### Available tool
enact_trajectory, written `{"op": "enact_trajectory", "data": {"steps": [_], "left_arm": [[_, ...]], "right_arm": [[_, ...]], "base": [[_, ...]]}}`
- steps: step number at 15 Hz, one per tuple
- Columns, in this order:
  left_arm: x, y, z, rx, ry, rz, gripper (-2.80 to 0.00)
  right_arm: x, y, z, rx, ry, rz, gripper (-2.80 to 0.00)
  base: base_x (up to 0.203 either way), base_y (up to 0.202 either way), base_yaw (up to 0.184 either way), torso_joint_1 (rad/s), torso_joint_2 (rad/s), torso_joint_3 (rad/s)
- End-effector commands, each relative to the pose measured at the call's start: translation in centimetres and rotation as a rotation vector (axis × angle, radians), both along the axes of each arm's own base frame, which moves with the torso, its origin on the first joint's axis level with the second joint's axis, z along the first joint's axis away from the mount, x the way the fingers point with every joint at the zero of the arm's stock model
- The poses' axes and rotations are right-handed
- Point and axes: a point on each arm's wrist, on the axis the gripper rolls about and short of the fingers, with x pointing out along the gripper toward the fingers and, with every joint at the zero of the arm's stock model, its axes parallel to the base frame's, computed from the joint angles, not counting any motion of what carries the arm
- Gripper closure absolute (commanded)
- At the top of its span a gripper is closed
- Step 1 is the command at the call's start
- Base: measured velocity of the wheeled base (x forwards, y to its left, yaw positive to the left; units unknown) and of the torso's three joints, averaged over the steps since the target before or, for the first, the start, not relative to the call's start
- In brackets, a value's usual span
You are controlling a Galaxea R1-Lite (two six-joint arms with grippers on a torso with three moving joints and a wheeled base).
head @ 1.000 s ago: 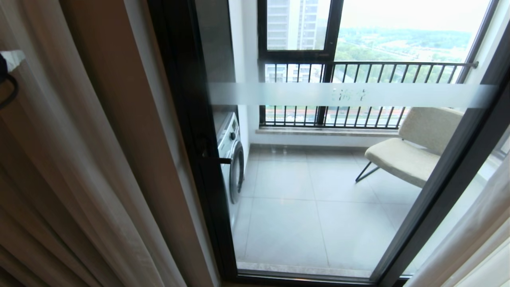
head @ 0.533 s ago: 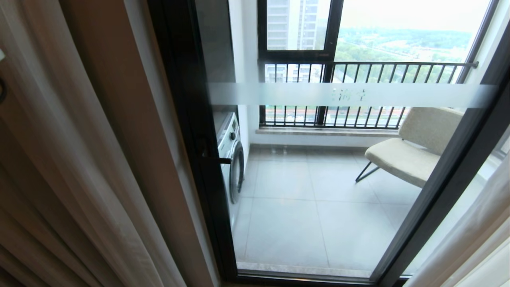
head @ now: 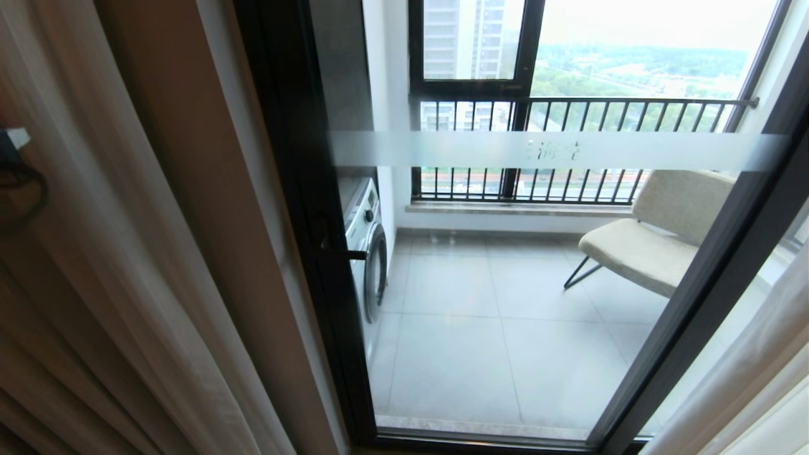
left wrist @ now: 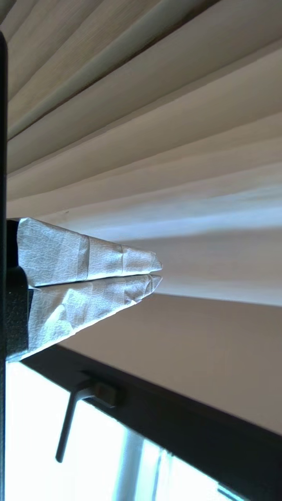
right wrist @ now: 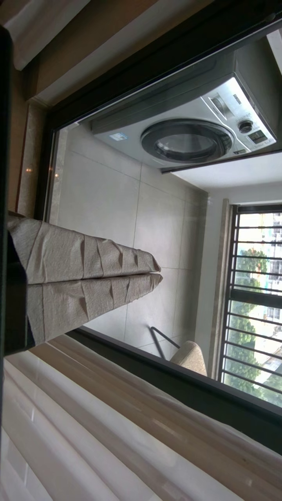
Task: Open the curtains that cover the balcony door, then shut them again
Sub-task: Pull the inner curtains open on both sides
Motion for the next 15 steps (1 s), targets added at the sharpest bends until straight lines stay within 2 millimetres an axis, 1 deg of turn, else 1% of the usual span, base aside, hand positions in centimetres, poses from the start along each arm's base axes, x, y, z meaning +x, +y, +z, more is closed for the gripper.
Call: {"op": "enact_trajectory", "data": {"steps": [1,3,6,11,12,15], "left_arm": [[-1.0,-0.8,-1.0,-0.006,0.021,-0.023,0.0],[-2.0,-1.6,-2.6,-0.016,0.059,-0.052,0.0],[-4.2,-2.9,-5.9,-0.037,0.137,-0.09,0.0],[-10.0,-5.6,-12.3,-0.055,0.249,-0.222,0.0],[-10.9,-5.9,-13.2,-0.054,0.262,-0.249,0.0],[-14.5,-6.5,-16.0,-0.048,0.256,-0.305,0.0]], "right_arm": [[0.0,0.0,0.0,0.0,0.0,0.0,0.0],[0.0,0.0,0.0,0.0,0.0,0.0,0.0],[0.0,0.0,0.0,0.0,0.0,0.0,0.0],[0.0,0.0,0.0,0.0,0.0,0.0,0.0],[0.0,0.0,0.0,0.0,0.0,0.0,0.0],[0.0,0.0,0.0,0.0,0.0,0.0,0.0]], "base": [[0.0,0.0,0.0,0.0,0.0,0.0],[0.0,0.0,0.0,0.0,0.0,0.0],[0.0,0.0,0.0,0.0,0.0,0.0],[0.0,0.0,0.0,0.0,0.0,0.0],[0.0,0.0,0.0,0.0,0.0,0.0],[0.0,0.0,0.0,0.0,0.0,0.0]]}}
